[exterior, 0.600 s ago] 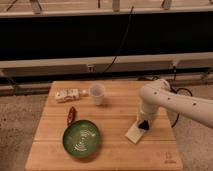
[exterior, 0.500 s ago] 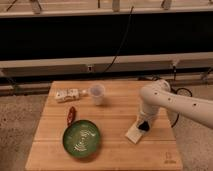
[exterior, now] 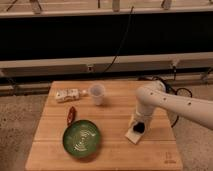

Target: Place the eraser on the white sponge

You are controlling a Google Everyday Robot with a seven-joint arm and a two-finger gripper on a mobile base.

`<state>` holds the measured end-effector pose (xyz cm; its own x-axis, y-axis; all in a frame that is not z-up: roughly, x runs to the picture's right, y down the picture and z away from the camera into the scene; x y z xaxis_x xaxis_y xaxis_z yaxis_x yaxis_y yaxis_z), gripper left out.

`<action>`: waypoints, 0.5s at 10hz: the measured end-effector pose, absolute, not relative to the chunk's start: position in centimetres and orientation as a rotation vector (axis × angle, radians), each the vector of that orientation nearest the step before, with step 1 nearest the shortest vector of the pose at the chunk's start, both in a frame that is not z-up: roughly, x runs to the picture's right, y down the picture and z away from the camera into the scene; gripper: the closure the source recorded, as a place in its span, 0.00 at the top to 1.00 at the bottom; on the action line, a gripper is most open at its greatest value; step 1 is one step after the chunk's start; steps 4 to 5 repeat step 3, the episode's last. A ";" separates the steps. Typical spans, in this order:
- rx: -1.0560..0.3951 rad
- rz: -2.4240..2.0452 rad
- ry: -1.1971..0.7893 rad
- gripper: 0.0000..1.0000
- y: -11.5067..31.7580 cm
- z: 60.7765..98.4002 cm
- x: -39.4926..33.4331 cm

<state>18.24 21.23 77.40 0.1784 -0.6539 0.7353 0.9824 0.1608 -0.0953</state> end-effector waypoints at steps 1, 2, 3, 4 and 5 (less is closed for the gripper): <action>-0.656 -1.295 -0.609 0.74 21.0 77.4 18.2; -0.659 -1.300 -0.609 0.75 21.2 77.2 18.3; -0.662 -1.306 -0.604 0.80 21.5 76.9 18.9; -0.662 -1.306 -0.604 0.80 21.5 76.9 18.9; -0.662 -1.306 -0.604 0.80 21.5 76.9 18.9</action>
